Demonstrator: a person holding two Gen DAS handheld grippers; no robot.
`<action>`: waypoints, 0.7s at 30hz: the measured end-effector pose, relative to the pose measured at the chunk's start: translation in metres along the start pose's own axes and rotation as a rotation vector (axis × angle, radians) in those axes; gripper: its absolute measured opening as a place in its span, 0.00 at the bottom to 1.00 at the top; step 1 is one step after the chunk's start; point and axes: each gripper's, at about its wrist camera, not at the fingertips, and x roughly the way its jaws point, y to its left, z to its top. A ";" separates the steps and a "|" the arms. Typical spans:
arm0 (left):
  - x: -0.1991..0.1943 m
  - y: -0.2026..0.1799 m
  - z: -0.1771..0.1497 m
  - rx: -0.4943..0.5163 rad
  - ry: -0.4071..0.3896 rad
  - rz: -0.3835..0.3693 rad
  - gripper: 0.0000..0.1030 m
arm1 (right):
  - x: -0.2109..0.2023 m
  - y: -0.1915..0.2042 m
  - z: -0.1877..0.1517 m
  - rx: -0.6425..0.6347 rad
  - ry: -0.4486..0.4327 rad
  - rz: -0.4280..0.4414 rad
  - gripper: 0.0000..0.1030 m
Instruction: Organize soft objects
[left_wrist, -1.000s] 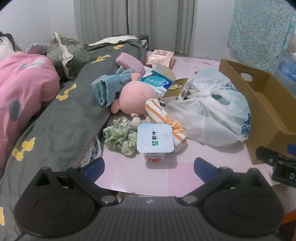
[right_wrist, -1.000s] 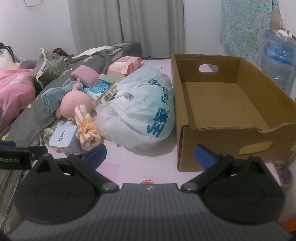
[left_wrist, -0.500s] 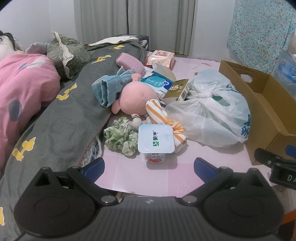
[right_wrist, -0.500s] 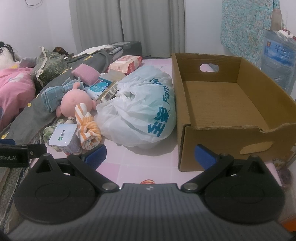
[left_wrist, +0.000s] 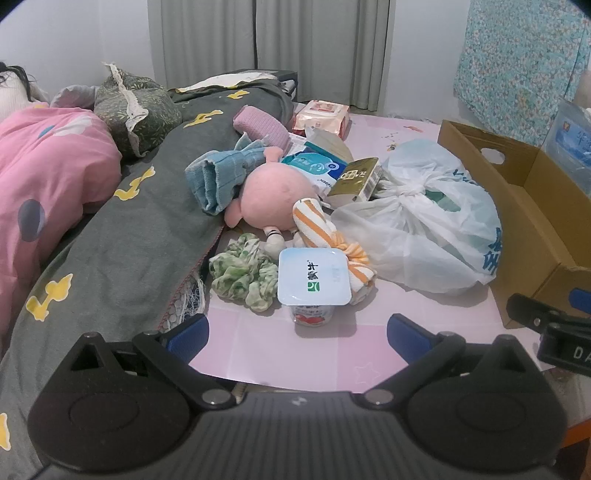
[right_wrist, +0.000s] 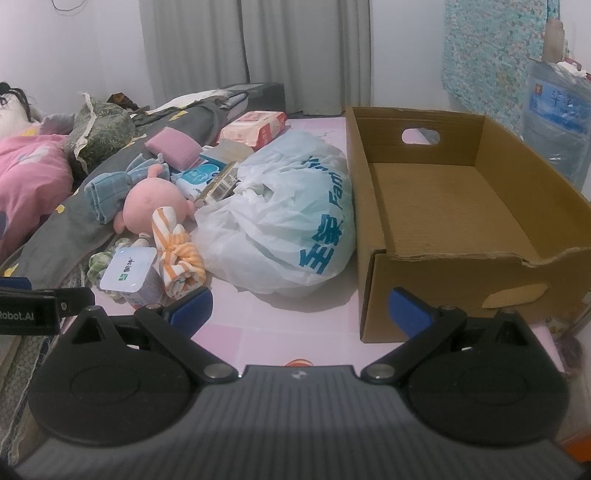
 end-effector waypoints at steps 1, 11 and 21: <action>0.000 0.001 0.001 -0.002 0.002 0.000 1.00 | 0.000 0.000 0.000 0.001 0.001 -0.001 0.99; -0.001 0.003 -0.001 -0.005 0.003 -0.002 1.00 | 0.000 0.000 0.000 0.002 0.003 0.000 0.99; -0.001 0.003 -0.002 -0.005 0.004 -0.003 1.00 | 0.000 0.000 0.000 0.002 0.003 0.002 0.99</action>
